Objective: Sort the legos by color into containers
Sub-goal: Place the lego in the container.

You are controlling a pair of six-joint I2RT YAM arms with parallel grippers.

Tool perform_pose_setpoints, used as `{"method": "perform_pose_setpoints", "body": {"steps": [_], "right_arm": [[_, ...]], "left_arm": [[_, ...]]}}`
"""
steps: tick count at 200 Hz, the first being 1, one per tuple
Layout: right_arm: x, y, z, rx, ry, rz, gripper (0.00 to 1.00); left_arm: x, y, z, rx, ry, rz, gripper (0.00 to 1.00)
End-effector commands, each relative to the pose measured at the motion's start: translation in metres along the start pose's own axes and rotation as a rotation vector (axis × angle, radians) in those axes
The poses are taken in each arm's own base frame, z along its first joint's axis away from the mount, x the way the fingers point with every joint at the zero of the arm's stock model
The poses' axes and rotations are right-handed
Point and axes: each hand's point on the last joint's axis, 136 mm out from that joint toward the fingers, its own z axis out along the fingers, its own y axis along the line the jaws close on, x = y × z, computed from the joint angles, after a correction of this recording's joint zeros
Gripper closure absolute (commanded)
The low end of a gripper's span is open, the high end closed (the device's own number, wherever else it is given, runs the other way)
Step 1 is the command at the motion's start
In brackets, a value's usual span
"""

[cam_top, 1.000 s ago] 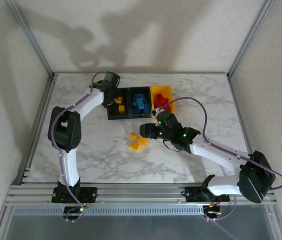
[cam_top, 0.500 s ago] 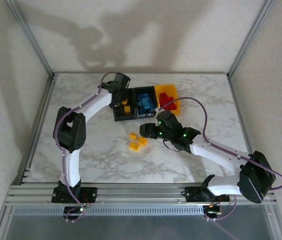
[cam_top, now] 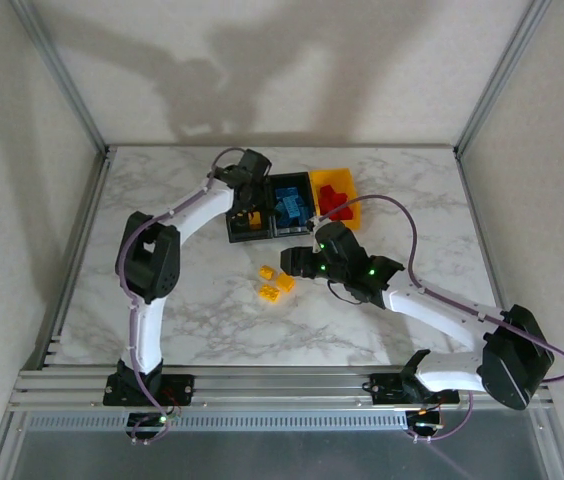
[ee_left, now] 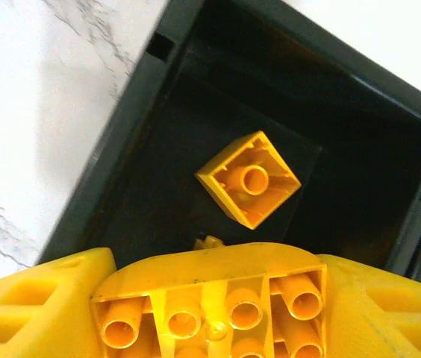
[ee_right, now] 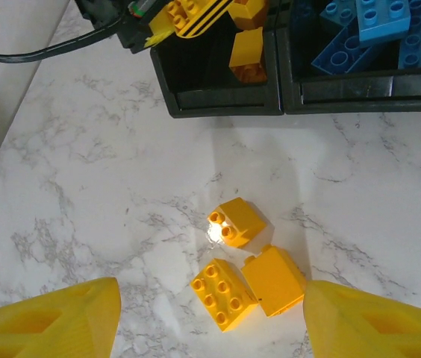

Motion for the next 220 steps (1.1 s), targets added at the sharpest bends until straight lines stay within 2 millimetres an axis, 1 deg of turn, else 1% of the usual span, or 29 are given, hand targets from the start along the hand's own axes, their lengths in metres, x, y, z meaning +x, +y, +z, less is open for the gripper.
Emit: {"method": "perform_pose_setpoints", "body": {"steps": [1, 33, 52, 90, 106, 136, 161, 176, 187, 197, 204, 220], "right_arm": [[0.002, -0.004, -0.004, 0.018, -0.013, 0.006, 0.34], [0.001, -0.004, -0.004, 0.020, -0.016, 0.005, 0.34], [0.002, -0.005, -0.004, 0.022, -0.013, 0.004, 0.34], [0.000, -0.004, -0.005, 0.023, -0.017, 0.000, 0.34], [-0.002, -0.004, -0.006, 0.027, -0.023, -0.003, 0.34], [-0.007, -0.006, -0.012, 0.041, -0.049, -0.001, 0.34], [-0.013, -0.011, -0.016, 0.055, -0.064, 0.005, 0.33], [-0.017, -0.017, -0.019, 0.078, -0.079, 0.012, 0.33], [-0.022, -0.027, -0.022, 0.105, -0.085, 0.028, 0.33], [-0.027, -0.035, -0.024, 0.123, -0.091, 0.042, 0.33], [-0.031, -0.037, -0.026, 0.124, -0.102, 0.043, 0.33], [-0.036, -0.038, -0.028, 0.117, -0.115, 0.044, 0.33]], "left_arm": [[0.014, 0.007, 0.012, -0.057, 0.021, 0.026, 0.36], [0.019, 0.012, 0.016, -0.083, 0.022, 0.035, 0.31], [0.015, 0.013, 0.012, -0.083, 0.009, 0.037, 0.31], [0.005, 0.009, 0.000, -0.070, -0.017, 0.035, 0.23], [0.000, 0.006, -0.007, -0.059, -0.031, 0.031, 0.22], [-0.008, -0.006, -0.025, -0.003, -0.042, 0.026, 0.23], [-0.015, -0.007, -0.043, 0.013, -0.071, 0.036, 0.23], [-0.016, -0.010, -0.055, 0.041, -0.076, 0.053, 0.23], [-0.014, -0.013, -0.064, 0.065, -0.082, 0.066, 0.23], [-0.015, -0.009, -0.070, 0.063, -0.097, 0.074, 0.22], [-0.015, -0.005, -0.074, 0.056, -0.109, 0.082, 0.22], [-0.013, 0.012, -0.077, 0.012, -0.140, 0.099, 0.22]]}}
